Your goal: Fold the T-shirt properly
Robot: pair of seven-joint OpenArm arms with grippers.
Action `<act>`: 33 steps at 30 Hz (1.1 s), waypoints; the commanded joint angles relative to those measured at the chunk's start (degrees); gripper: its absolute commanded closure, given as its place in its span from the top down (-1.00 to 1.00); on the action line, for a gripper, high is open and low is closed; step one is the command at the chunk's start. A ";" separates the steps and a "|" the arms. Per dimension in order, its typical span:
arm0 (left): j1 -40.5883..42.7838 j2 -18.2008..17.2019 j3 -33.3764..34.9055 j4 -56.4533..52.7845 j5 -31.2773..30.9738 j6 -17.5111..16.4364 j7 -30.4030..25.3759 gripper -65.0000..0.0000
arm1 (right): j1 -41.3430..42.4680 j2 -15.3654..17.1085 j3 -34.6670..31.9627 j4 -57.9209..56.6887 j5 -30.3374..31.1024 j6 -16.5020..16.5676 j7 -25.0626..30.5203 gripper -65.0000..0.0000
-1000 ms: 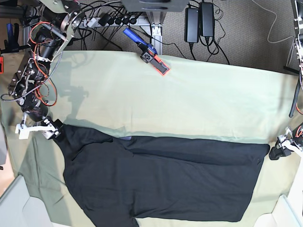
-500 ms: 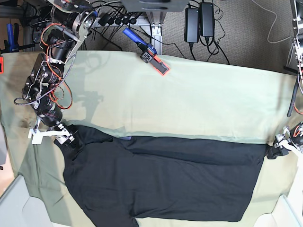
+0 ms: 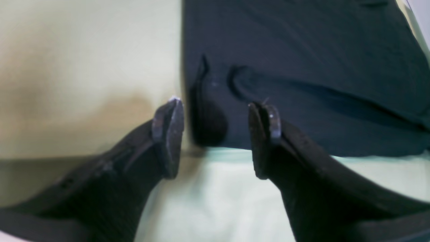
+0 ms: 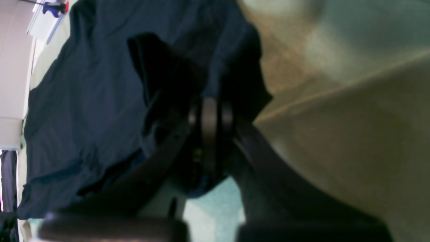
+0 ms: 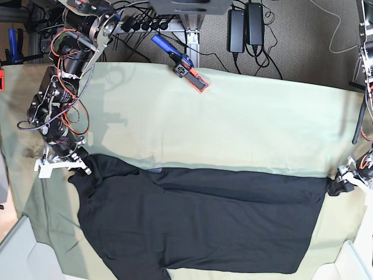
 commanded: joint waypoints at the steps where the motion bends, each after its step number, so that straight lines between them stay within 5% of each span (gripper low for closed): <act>1: -1.40 -0.72 -0.33 -0.15 0.48 1.73 -2.08 0.06 | 1.38 0.52 -0.04 0.79 0.83 2.99 1.20 -1.00; 21: -2.86 6.38 -0.44 -2.27 2.03 2.91 -1.86 0.05 | 1.25 0.50 -0.04 0.79 -0.83 3.02 0.13 -1.00; 26: -4.94 6.29 -0.44 -2.23 2.05 2.32 -1.77 -0.44 | 1.25 0.52 -0.04 0.79 -1.20 3.02 0.13 -1.00; 30: -7.04 6.29 -0.44 -2.21 -0.63 -6.02 1.05 -0.93 | 1.27 0.55 -0.04 0.79 -1.73 3.02 0.11 -1.00; 33: -7.41 6.29 -0.44 -2.16 -4.79 -6.02 3.74 -1.00 | 1.40 0.70 -0.04 0.81 -0.98 3.04 -1.05 -1.00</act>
